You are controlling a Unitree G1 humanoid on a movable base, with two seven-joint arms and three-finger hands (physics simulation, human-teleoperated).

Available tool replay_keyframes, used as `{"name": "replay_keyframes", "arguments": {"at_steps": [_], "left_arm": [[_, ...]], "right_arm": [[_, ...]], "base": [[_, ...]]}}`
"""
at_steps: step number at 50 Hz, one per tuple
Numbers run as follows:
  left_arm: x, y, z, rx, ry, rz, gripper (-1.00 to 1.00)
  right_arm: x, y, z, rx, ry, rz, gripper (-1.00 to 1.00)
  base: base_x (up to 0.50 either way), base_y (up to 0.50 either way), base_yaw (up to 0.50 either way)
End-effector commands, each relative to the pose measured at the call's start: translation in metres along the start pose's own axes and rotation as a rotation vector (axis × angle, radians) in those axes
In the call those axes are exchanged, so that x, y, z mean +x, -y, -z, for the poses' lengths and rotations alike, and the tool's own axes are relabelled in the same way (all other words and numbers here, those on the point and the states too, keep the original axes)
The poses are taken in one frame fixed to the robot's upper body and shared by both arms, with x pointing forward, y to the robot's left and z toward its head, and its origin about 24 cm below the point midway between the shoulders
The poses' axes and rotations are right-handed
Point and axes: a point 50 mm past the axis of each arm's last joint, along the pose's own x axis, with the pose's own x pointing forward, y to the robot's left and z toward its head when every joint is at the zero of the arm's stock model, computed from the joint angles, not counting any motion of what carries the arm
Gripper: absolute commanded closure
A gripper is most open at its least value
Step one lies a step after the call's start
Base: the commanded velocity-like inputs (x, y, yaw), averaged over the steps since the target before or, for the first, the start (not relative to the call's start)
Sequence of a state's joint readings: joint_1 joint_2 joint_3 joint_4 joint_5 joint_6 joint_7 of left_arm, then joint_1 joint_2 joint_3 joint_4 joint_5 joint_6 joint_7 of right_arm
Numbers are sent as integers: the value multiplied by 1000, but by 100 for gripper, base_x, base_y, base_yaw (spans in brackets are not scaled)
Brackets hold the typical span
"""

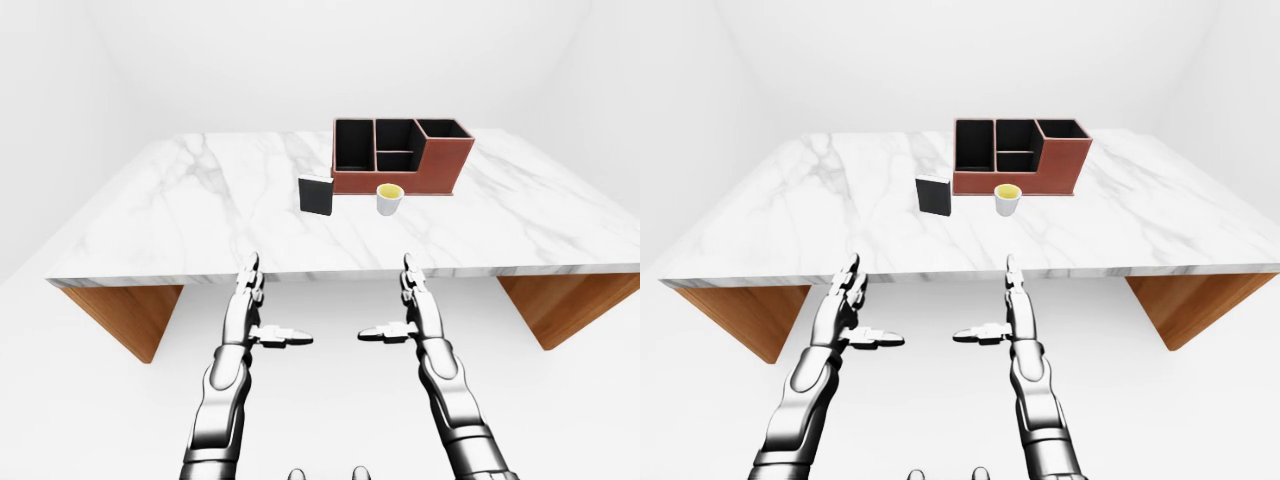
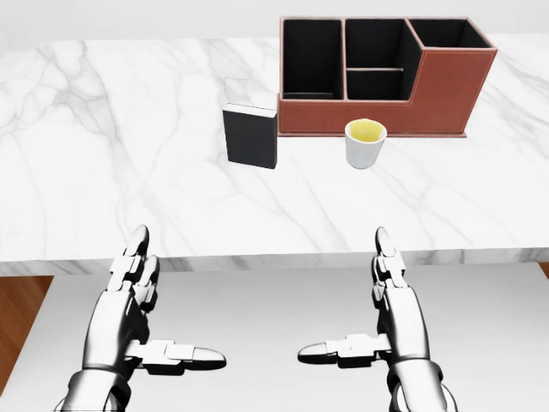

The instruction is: Pick up the book and place it in the caddy.

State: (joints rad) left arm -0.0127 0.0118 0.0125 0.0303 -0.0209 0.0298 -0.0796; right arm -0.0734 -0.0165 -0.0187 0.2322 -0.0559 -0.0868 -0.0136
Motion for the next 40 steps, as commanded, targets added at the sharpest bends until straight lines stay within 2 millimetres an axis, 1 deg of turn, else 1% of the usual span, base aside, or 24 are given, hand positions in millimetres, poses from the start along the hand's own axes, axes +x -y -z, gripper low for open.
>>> {"name": "replay_keyframes", "arguments": {"at_steps": [1,4,7,12,15,17,19,21,23,26,27,30,33,34,37,39,40], "left_arm": [[9,0,-10,-45,3,45,-100],[10,0,-17,-30,32,64,-100],[12,-1,-30,-12,83,83,-100],[20,-3,-47,0,146,139,-100],[24,-5,-52,3,159,155,-100],[30,-8,-55,11,162,165,-100],[33,-11,-58,17,170,150,-100],[37,-15,-63,38,180,135,-100],[41,-18,-68,44,189,125,-100],[45,-21,-71,57,192,122,-100],[48,-22,-73,73,191,130,-100],[51,-24,-76,99,194,135,-100],[53,-24,-85,108,221,161,-100],[54,-24,-90,114,237,179,-100],[58,-25,-96,143,244,179,-100],[59,-25,-97,156,247,181,-100],[62,-26,-103,168,259,185,-100]], "right_arm": [[3,-6,0,-14,-23,-18,-100],[5,-4,-5,11,-47,-6,-100],[7,-2,-14,3,-47,-10,-100],[7,-1,-39,-21,60,-13,-100],[7,0,-46,-41,87,-9,-100],[10,2,-50,-95,103,11,-100],[12,1,-53,-91,113,1,-100],[13,1,-64,-75,157,-18,-100],[14,1,-69,-74,176,-19,-100],[15,0,-74,-97,194,-24,-100],[16,0,-80,-117,216,-26,-100],[20,3,-84,-193,227,8,-100],[25,5,-94,-200,257,2,-100],[27,6,-98,-238,271,7,-100],[28,7,-111,-259,316,-20,-100],[28,7,-115,-276,328,-22,-100],[29,6,-124,-300,361,-26,-100]], "base": [[0,0,0],[0,0,0],[0,0,0],[0,0,0],[0,0,0],[0,0,0],[0,0,0],[0,0,0],[0,0,0],[0,0,0],[0,0,0],[0,0,0],[0,0,0],[0,0,0],[0,0,0],[0,0,0],[0,0,0]]}}
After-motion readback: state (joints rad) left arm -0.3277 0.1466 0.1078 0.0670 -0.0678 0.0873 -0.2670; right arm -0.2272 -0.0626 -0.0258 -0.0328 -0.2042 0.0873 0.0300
